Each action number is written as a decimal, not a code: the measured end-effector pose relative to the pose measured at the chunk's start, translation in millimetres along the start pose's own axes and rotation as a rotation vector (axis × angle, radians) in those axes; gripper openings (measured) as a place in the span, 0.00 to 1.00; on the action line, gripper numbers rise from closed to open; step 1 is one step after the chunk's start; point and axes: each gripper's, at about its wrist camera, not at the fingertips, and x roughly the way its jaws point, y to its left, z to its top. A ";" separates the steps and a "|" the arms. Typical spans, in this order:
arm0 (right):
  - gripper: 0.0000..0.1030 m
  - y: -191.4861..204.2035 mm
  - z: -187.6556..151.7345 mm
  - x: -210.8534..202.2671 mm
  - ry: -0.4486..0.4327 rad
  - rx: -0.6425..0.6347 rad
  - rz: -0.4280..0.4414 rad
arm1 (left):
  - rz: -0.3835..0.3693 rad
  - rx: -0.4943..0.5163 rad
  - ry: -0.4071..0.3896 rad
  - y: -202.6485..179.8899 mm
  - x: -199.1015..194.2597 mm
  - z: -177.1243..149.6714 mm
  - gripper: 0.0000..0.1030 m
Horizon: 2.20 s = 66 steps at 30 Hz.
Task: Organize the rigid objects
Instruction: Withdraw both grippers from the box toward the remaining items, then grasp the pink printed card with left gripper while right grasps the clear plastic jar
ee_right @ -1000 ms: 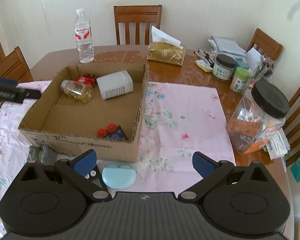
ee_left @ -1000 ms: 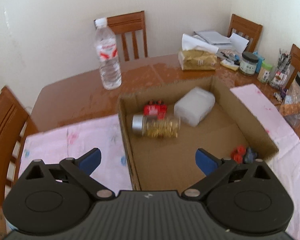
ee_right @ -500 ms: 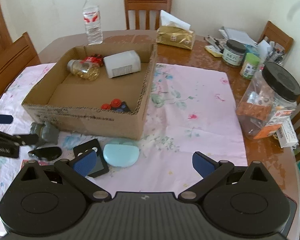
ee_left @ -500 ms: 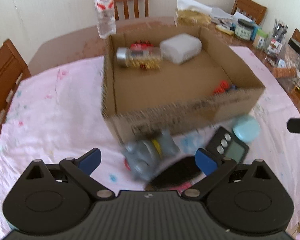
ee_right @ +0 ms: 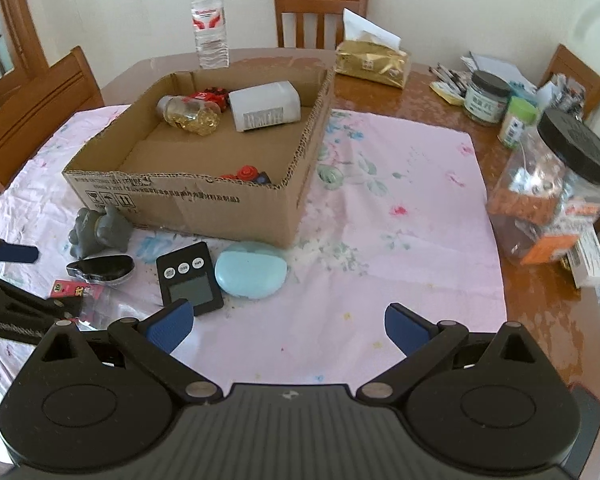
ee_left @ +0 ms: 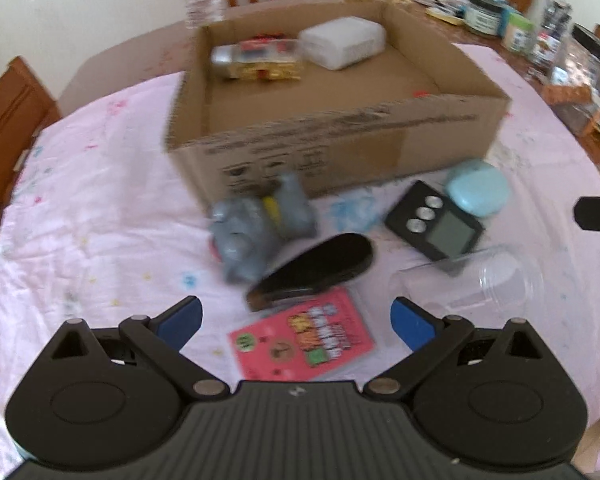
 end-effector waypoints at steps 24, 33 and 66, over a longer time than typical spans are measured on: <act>1.00 52.6 -9.1 16.9 0.131 0.087 0.060 | -0.067 -0.007 0.018 60.5 17.6 -35.4 1.00; 1.00 78.8 -8.1 42.8 0.189 0.160 0.101 | -0.088 0.031 0.004 68.6 20.5 -33.2 1.00; 1.00 86.9 -28.3 70.7 0.166 0.019 -0.102 | -0.092 0.026 -0.006 64.4 20.2 -29.6 0.88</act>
